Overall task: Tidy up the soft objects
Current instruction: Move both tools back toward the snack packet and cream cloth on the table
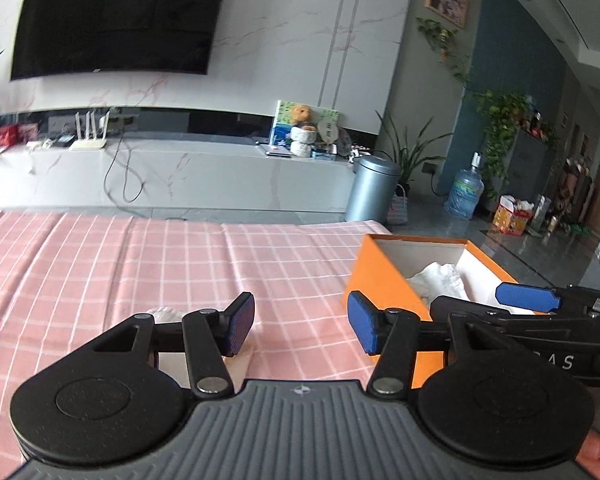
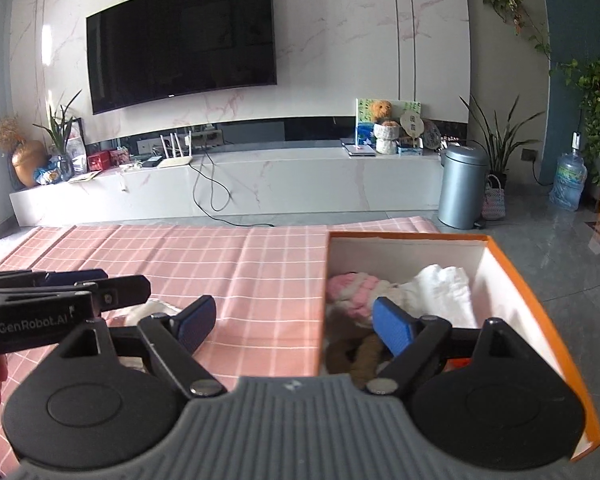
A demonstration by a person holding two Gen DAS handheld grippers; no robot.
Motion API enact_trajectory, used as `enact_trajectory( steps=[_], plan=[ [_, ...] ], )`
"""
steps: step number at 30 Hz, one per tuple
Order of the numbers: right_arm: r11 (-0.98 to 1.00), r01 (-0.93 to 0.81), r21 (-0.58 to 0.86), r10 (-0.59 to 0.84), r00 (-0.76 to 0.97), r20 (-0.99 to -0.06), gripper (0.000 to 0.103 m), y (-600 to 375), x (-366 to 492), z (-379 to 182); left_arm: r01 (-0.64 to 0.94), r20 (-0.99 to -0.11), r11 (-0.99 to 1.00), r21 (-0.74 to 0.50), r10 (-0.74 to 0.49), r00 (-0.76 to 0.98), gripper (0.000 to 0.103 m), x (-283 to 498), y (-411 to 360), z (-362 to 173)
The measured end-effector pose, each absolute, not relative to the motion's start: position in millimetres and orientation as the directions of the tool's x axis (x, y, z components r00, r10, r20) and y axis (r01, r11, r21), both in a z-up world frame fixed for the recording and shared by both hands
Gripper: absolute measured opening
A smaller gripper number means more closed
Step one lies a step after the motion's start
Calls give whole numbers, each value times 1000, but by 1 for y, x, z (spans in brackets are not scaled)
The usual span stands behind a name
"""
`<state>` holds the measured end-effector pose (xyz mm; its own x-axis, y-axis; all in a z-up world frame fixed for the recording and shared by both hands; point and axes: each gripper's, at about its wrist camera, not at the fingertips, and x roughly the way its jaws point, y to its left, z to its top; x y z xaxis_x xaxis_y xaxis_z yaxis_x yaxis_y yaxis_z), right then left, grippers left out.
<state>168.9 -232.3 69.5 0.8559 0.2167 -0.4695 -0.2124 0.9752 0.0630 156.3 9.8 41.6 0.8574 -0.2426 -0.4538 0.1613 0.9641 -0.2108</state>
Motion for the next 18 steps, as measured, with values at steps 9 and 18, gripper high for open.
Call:
enact_trajectory(
  steps=[9,18],
  plan=[
    [958,-281,52,274,850,-450,86,-166,156,41,23,-519,963,-268,-164,839,62,135,70,13],
    [944,-330,-15,274,805,-526,83,-110,178,9,-108,-543,945,-309,-82,836,82,137,109,-15]
  ],
)
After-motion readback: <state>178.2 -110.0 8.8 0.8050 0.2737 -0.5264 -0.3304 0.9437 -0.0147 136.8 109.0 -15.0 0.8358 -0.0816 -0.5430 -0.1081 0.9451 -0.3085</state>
